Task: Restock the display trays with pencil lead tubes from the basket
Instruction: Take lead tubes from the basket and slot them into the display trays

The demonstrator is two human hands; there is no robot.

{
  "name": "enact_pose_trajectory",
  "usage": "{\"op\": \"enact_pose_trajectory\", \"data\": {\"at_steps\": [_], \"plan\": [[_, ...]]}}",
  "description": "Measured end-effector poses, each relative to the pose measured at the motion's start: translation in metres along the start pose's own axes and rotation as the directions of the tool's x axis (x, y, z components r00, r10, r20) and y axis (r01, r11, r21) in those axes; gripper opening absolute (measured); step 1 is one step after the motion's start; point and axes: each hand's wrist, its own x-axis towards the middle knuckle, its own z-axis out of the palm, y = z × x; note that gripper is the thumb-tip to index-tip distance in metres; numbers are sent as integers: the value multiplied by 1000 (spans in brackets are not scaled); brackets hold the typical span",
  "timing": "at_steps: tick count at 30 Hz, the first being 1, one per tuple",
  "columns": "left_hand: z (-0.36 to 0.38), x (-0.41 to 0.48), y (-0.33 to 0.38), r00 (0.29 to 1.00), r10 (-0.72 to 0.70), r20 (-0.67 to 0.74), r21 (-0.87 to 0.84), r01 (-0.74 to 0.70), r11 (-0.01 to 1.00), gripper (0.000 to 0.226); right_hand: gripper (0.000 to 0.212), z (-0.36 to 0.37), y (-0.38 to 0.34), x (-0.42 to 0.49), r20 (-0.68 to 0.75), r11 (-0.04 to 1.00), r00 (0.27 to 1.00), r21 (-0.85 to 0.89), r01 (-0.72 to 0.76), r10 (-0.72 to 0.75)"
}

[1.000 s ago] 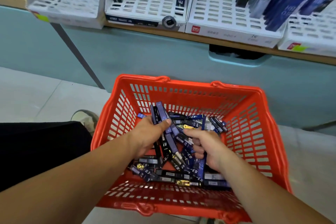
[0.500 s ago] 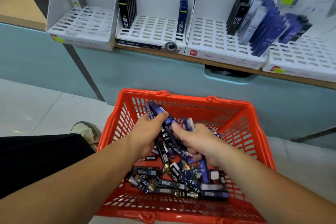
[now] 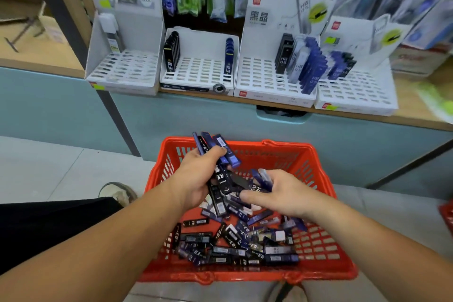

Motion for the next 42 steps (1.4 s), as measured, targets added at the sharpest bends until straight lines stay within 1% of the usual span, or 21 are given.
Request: {"op": "enact_pose_trajectory", "data": {"at_steps": [2,5,8,10,11,12,13,15,16,19,21,23,24,26,27,28,30,31,33,37,42], "plan": [[-2,-5,7,1000,26,-4,43,-26,999,18,19,-13,-9,-12,-43,997,999,-66,26,-29],[-3,-18,20,997,56,50,162,-64,985,21,22,-34,-26,-26,-119,996,991,-70,47,-55],[-2,-35,42,991,61,123,292,-95,952,19,14,-49,-51,-36,-51,991,997,-129,45,-52],[1,-46,61,982,84,168,336,-137,932,19,22,-55,-68,-40,-27,992,999,-125,27,-30],[2,-51,71,978,99,184,353,-160,922,20,28,-58,-77,-41,-57,994,998,-113,15,-22],[4,-57,80,973,112,201,367,-181,912,22,34,-61,-84,-40,-112,998,994,-56,-3,-3],[7,-63,89,967,121,224,379,-201,904,22,37,-63,-91,-38,-165,999,986,53,-11,20],[15,-73,106,950,135,283,377,-239,895,20,41,-64,-104,-31,-238,959,970,284,21,50],[21,-78,115,942,142,304,369,-254,894,20,44,-63,-110,-28,-256,935,965,351,45,49],[40,-81,135,923,183,339,359,-306,882,22,33,-61,-122,-23,-287,880,958,461,114,26],[51,-78,144,912,201,357,373,-337,864,18,31,-65,-124,-18,-340,851,940,501,159,24],[57,-70,146,910,216,355,369,-349,861,18,35,-69,-120,-6,-424,862,905,470,190,32],[57,-65,147,912,217,348,364,-344,866,19,42,-69,-119,0,-474,888,880,417,197,28],[55,-55,146,921,209,328,327,-319,890,18,67,-67,-116,14,-537,928,843,310,206,-8],[54,-50,146,926,200,320,298,-299,906,17,72,-65,-115,17,-542,932,840,297,210,-17],[54,-47,145,931,189,314,269,-278,922,17,66,-66,-115,20,-532,930,846,300,214,-23],[55,-40,146,934,180,309,213,-252,944,21,40,-68,-119,23,-497,911,867,339,234,-38],[56,-38,146,931,183,316,187,-251,950,22,32,-69,-123,22,-480,897,876,361,254,-54],[59,-33,147,929,174,327,148,-232,961,21,28,-72,-127,20,-483,877,873,386,285,-71],[60,-28,143,960,115,254,89,-142,986,12,19,-81,-129,15,-567,898,823,365,245,6],[51,-28,148,974,99,204,107,-123,987,10,22,-95,-135,-12,-494,933,868,332,138,48]]}}
